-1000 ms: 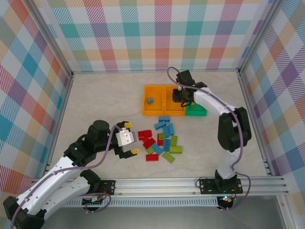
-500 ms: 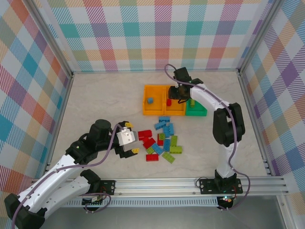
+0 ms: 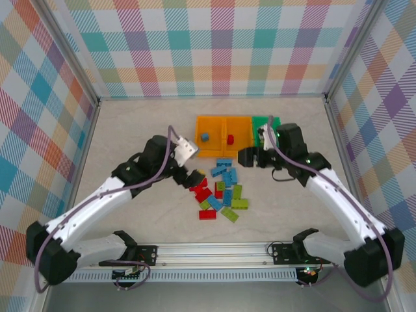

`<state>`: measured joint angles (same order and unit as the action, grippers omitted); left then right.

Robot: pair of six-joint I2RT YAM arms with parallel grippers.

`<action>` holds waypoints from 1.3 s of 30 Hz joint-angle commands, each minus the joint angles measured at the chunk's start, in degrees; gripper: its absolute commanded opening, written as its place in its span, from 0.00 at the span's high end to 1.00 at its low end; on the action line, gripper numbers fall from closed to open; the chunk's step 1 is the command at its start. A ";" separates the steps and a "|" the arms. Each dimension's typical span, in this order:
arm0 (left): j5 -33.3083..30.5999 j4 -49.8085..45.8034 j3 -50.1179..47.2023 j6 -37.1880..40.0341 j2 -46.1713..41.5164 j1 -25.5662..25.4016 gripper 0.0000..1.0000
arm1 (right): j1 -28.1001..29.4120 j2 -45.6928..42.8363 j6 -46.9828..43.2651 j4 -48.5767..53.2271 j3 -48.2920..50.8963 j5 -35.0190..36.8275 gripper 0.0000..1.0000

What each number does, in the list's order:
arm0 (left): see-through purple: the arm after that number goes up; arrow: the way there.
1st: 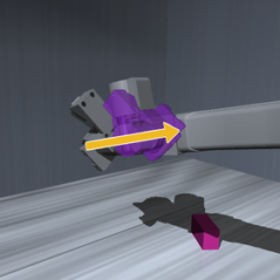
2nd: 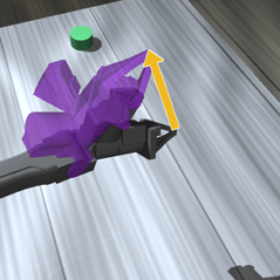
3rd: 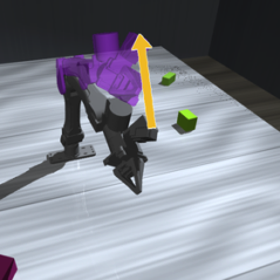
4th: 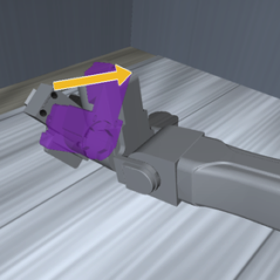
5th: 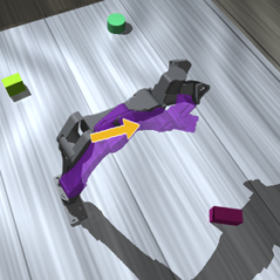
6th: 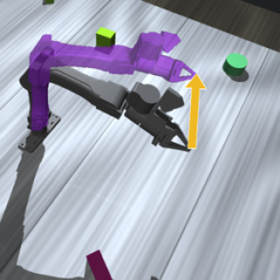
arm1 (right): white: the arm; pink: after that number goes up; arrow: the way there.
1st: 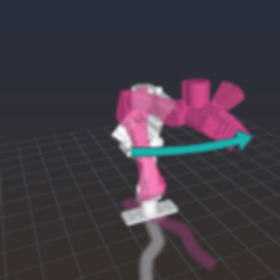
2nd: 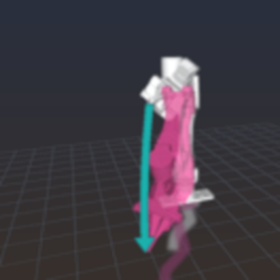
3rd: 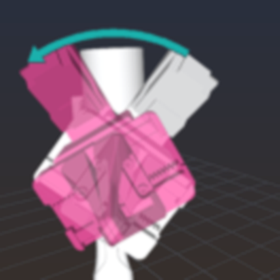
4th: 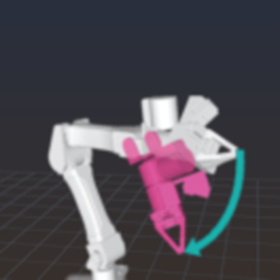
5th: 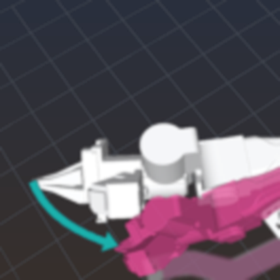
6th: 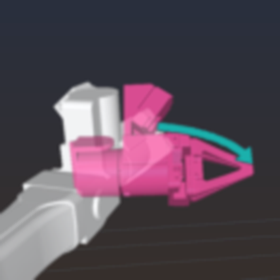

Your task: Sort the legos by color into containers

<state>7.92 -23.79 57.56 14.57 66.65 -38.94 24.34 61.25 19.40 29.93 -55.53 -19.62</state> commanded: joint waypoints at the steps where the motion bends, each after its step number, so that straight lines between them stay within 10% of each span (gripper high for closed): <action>1: -7.64 -3.26 5.19 -11.29 8.49 -3.03 0.01 | -0.17 -6.61 -0.34 6.37 2.89 -5.18 0.15; 18: -5.65 -2.25 21.54 -18.52 42.86 -3.95 0.38 | -0.17 -11.00 2.68 10.35 4.59 -0.51 0.00; 39: -4.08 -2.41 21.57 -17.28 47.03 -3.94 0.76 | -0.17 -9.54 4.77 9.71 4.19 0.52 0.00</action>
<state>3.20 -25.32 79.09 -3.03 114.59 -42.37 24.34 51.83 23.40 40.32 -50.70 -18.48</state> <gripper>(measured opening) 0.255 0.996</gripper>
